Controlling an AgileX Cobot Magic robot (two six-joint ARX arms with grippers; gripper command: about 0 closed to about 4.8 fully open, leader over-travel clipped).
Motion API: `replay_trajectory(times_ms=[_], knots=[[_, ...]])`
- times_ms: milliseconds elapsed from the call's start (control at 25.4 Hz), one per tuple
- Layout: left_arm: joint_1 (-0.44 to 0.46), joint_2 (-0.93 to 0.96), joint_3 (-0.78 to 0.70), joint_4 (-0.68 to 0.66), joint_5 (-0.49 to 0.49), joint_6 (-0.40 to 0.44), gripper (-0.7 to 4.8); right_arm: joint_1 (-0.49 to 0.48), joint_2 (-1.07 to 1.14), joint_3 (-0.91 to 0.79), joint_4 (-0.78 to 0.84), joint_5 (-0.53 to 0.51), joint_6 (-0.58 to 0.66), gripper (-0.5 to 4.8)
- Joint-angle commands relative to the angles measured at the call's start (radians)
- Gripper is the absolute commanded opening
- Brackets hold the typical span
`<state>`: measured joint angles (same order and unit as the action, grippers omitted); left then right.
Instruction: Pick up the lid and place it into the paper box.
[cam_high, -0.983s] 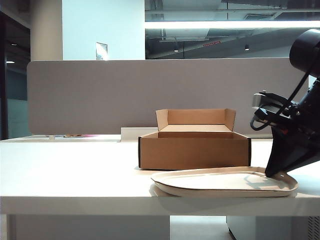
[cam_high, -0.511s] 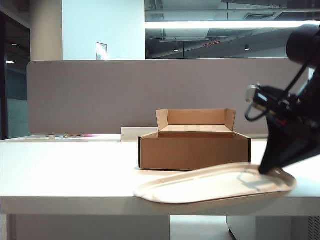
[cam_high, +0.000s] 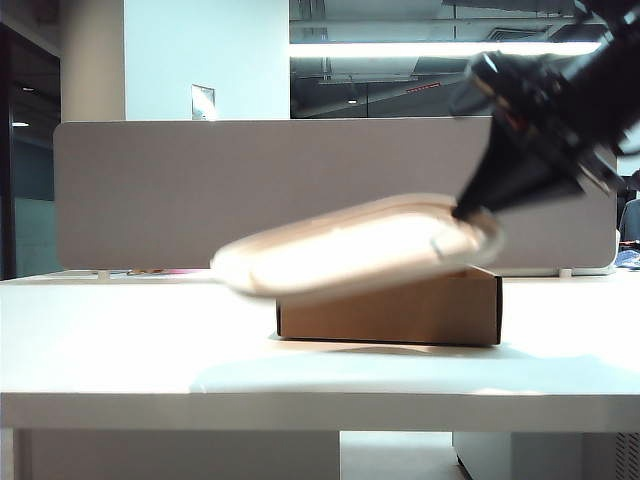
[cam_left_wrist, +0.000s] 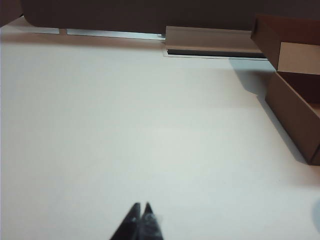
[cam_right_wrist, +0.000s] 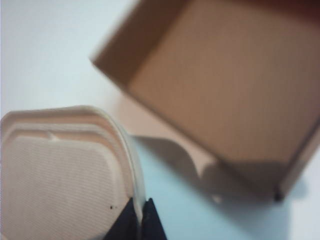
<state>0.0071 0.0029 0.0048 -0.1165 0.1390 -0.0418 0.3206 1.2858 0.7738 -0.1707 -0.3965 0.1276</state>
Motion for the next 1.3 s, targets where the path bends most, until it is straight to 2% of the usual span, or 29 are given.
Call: replay_trajectory(times_ms=[39,157,354,472,787,1141,1219,1298], knots=[[0.0,0.001,0.003,0.005,0.005,0.0,-0.05,0.002,-0.005,0.069,0.049,0.069,-0.001,-0.02],[0.0,0.001,0.003,0.005,0.008,0.0,-0.05,0.001,-0.005,0.1,0.13,0.153,-0.02,-0.02],[0.0,0.001,0.003,0.005,0.008,0.0,-0.05,0.001,0.0,0.116,0.275,0.298,-0.136,-0.02],[0.0,0.001,0.003,0.005,0.008,0.0,-0.05,0.001,0.022,0.116,0.325,0.348,-0.162,-0.02],[0.0,0.001,0.003,0.006,0.008,0.0,-0.05,0.0,0.18,0.116,0.455,0.379,-0.162,-0.02],[0.0,0.001,0.003,0.005,0.023,0.0,-0.05,0.0,0.276,0.115,0.477,0.421,-0.162,0.02],[0.0,0.001,0.003,0.006,0.023,0.0,-0.05,0.0,0.276,0.115,0.474,0.421,-0.162,0.47],[0.0,0.001,0.003,0.006,0.023,0.0,-0.05,0.0,0.275,0.115,0.476,0.421,-0.162,1.54]])
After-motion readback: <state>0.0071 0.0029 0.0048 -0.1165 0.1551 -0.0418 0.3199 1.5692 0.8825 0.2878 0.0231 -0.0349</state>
